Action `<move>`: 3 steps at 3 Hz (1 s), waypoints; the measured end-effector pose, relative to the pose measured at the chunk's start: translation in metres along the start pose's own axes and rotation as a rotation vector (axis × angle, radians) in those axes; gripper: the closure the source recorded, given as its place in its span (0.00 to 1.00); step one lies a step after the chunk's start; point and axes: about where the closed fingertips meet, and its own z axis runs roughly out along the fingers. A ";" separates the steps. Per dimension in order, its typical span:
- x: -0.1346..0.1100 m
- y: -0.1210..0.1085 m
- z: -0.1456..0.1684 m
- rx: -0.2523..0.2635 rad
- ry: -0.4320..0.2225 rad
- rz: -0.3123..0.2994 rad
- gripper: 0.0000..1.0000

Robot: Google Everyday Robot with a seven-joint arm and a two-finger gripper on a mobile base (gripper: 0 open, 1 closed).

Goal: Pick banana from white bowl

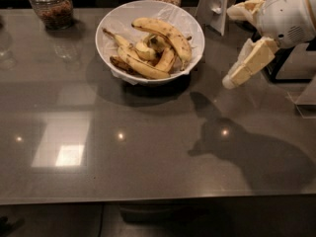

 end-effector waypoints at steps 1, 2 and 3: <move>-0.037 -0.035 0.026 -0.008 -0.076 -0.035 0.00; -0.037 -0.036 0.026 -0.008 -0.076 -0.035 0.00; -0.030 -0.047 0.033 0.008 -0.056 -0.022 0.00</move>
Offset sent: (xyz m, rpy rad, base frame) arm 0.0303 0.0251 0.0122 0.0462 -0.0175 0.0332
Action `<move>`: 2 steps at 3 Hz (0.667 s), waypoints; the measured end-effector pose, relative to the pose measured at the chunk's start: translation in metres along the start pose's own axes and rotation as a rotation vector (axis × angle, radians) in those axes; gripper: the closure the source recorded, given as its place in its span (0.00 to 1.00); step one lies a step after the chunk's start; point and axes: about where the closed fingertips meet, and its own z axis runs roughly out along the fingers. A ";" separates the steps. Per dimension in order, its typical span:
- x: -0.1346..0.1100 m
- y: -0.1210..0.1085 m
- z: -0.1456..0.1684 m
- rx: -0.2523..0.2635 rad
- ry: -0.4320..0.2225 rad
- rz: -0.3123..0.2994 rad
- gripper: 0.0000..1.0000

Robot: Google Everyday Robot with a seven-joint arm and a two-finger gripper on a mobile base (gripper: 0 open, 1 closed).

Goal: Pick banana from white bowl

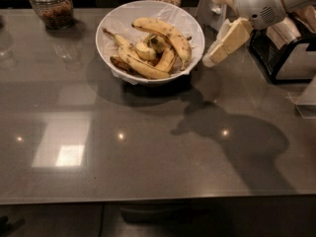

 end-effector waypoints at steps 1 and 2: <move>0.012 -0.027 0.017 0.007 0.014 0.031 0.00; 0.023 -0.053 0.037 -0.007 0.012 0.083 0.00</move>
Offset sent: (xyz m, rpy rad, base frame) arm 0.1077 -0.0029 -0.0318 0.0421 0.1175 -0.0846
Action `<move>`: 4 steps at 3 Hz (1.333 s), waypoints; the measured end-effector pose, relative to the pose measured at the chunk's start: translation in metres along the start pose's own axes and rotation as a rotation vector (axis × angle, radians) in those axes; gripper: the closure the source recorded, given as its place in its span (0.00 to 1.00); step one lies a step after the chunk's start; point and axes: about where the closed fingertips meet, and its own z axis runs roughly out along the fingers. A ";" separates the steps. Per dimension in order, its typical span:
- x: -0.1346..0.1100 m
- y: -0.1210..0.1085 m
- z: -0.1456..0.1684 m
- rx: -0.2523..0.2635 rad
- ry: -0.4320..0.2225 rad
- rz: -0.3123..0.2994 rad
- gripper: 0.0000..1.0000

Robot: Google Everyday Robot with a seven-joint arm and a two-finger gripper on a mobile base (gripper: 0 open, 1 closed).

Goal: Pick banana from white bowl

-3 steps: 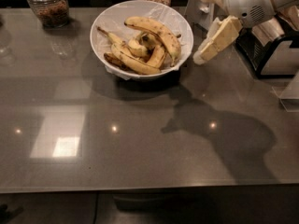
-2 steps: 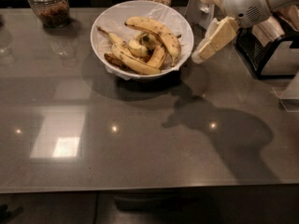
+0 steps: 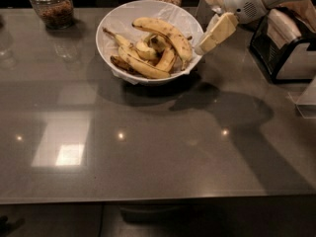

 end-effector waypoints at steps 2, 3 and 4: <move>0.011 -0.020 0.042 -0.071 -0.037 0.081 0.20; 0.014 -0.022 0.060 -0.108 -0.052 0.104 0.22; 0.014 -0.026 0.073 -0.135 -0.063 0.115 0.28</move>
Offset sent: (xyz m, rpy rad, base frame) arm 0.0496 0.0227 -0.0403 0.0958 0.1443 0.0209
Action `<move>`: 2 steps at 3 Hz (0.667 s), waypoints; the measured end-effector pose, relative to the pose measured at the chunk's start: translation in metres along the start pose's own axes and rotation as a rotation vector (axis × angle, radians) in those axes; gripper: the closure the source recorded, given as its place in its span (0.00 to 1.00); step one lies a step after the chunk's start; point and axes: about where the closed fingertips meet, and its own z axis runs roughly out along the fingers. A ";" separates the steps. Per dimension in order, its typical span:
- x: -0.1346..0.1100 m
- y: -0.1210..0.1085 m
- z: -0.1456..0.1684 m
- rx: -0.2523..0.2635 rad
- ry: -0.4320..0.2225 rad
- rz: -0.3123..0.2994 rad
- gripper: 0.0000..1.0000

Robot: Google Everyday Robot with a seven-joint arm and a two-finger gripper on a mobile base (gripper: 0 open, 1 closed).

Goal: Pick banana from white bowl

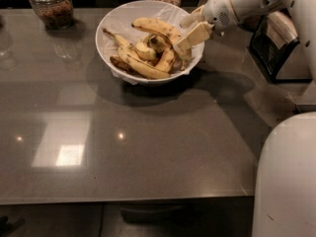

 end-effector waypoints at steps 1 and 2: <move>-0.004 -0.005 0.012 -0.024 -0.009 0.000 0.32; -0.012 -0.007 0.022 -0.047 -0.021 -0.006 0.36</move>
Offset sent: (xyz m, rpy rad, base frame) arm 0.0220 0.0279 0.0068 0.0333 0.0193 0.0644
